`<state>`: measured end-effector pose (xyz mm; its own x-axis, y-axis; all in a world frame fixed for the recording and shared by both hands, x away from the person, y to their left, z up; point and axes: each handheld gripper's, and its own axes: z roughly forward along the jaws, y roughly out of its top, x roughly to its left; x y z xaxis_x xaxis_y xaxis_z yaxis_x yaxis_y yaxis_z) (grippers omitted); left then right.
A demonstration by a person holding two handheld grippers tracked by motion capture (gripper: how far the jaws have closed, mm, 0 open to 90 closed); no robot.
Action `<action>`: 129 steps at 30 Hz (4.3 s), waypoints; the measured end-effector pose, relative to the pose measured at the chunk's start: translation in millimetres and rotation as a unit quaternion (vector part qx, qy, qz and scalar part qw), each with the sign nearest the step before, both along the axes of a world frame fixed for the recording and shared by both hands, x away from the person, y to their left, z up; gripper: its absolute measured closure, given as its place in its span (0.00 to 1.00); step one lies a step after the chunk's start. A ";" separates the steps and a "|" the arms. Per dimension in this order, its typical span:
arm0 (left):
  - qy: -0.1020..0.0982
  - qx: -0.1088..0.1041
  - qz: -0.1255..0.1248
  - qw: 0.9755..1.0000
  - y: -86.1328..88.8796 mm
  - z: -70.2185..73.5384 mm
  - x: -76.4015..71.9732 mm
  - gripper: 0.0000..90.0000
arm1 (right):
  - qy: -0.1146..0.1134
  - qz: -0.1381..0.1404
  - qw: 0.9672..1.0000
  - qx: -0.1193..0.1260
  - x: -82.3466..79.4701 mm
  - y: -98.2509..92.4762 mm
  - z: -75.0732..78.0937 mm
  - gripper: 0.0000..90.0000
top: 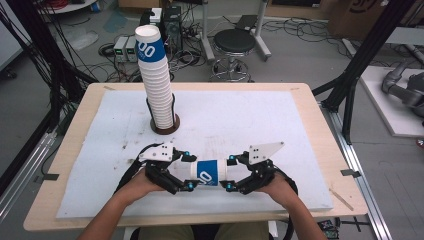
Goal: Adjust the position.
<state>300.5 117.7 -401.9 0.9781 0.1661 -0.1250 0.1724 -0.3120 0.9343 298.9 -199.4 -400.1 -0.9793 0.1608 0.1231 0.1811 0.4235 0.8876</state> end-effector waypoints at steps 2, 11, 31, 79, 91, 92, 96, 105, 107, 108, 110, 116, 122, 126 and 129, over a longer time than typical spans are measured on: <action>-0.007 0.002 0.005 1.000 2.9 3.9 -0.8 0.21 | 0.000 -0.002 1.000 -0.001 0.2 -1.5 0.0 0.33; -0.038 0.056 0.002 0.998 -2.6 25.9 0.4 0.17 | -0.024 -0.009 0.999 -0.044 0.5 1.2 8.8 0.33; -0.031 0.149 -0.045 0.987 -39.7 31.4 11.7 0.18 | -0.055 0.011 0.989 -0.136 5.8 22.5 34.5 0.32; 0.002 0.153 -0.067 0.986 -43.2 18.1 13.2 0.32 | -0.032 -0.021 0.998 -0.056 6.9 21.7 60.9 0.21; 0.005 0.087 -0.039 0.995 -25.4 7.9 11.6 0.32 | -0.023 -0.113 0.993 -0.022 8.1 -20.5 43.2 0.21; 0.008 0.075 -0.030 0.997 -23.6 7.4 10.7 0.32 | -0.021 -0.124 0.992 -0.018 8.2 -24.1 41.4 0.21; 0.006 0.045 -0.010 0.999 -13.8 5.2 10.8 0.32 | -0.015 -0.161 0.987 -0.015 7.4 -37.6 34.1 0.21; -0.012 -0.022 0.034 0.999 3.7 -2.5 10.4 0.30 | -0.062 -0.223 0.973 -0.012 1.7 -58.2 18.0 0.21; -0.017 -0.032 0.038 0.999 6.1 -4.0 9.4 0.30 | -0.070 -0.232 0.970 -0.013 0.5 -61.0 15.3 0.21; -0.021 -0.038 0.039 0.998 7.4 -4.9 9.1 0.30 | -0.070 -0.234 0.969 -0.014 -0.2 -62.5 14.1 0.21; -0.032 -0.049 0.045 0.997 9.7 -6.9 8.1 0.30 | -0.069 -0.242 0.968 -0.018 -1.1 -65.5 10.9 0.21; -0.050 -0.066 0.056 0.995 13.4 -11.2 5.7 0.30 | -0.068 -0.262 0.963 -0.016 -3.6 -74.4 2.8 0.21; -0.057 -0.068 0.058 0.994 12.7 -10.5 3.9 0.30 | -0.072 -0.274 0.959 -0.009 -5.2 -79.2 2.1 0.21; -0.059 -0.067 0.063 0.994 13.4 -12.6 2.0 0.30 | -0.071 -0.272 0.960 -0.011 -3.6 -77.6 -0.2 0.21; -0.059 -0.065 0.067 0.994 14.7 -14.5 -0.1 0.29 | -0.071 -0.271 0.960 -0.012 -3.5 -75.9 -0.4 0.21</action>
<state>300.4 132.4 -416.3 0.9575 0.2854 -0.0405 0.0919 -0.1694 0.9813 295.5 -275.3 -400.5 -0.7577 0.6524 -0.0152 0.2583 0.3212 0.9111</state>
